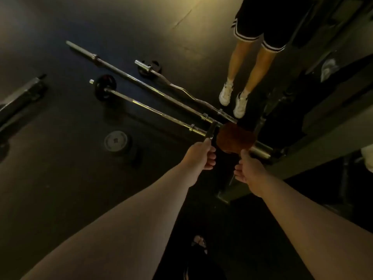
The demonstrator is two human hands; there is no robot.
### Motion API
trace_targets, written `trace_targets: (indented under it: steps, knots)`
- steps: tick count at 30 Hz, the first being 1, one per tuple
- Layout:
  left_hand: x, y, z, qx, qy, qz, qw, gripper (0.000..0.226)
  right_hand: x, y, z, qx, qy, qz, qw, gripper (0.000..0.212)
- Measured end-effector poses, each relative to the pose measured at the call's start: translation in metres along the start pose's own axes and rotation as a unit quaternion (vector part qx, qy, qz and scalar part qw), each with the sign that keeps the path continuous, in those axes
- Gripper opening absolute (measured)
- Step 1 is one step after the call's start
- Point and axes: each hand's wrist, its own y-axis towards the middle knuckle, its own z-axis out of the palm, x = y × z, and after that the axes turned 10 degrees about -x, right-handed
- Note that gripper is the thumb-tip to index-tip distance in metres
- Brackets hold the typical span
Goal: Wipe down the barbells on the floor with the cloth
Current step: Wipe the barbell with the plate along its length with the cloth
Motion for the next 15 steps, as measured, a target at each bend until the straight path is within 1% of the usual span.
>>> trace_targets:
  steps: [3, 5, 7, 10, 15]
  knots:
    - [-0.001, 0.022, 0.021, 0.009, 0.004, 0.021, 1.000, 0.031, -0.001, 0.025, 0.004, -0.033, 0.047, 0.022, 0.998, 0.073]
    - [0.001, 0.037, 0.035, 0.019, 0.005, 0.037, 0.999, 0.033, -0.002, 0.043, 0.010, -0.048, 0.079, 0.020, 0.996, 0.079]
    - [0.002, 0.051, 0.047, 0.025, 0.013, 0.050, 0.998, 0.035, -0.002, 0.055, 0.017, -0.063, 0.105, 0.011, 0.992, 0.074]
    - [0.002, 0.070, 0.060, 0.026, 0.003, 0.055, 0.998, 0.040, -0.004, 0.068, 0.024, -0.089, 0.125, -0.001, 0.988, 0.060]
    - [0.005, 0.095, 0.066, 0.019, -0.015, 0.048, 0.999, 0.050, -0.006, 0.075, 0.033, -0.143, 0.096, -0.031, 0.985, 0.044]
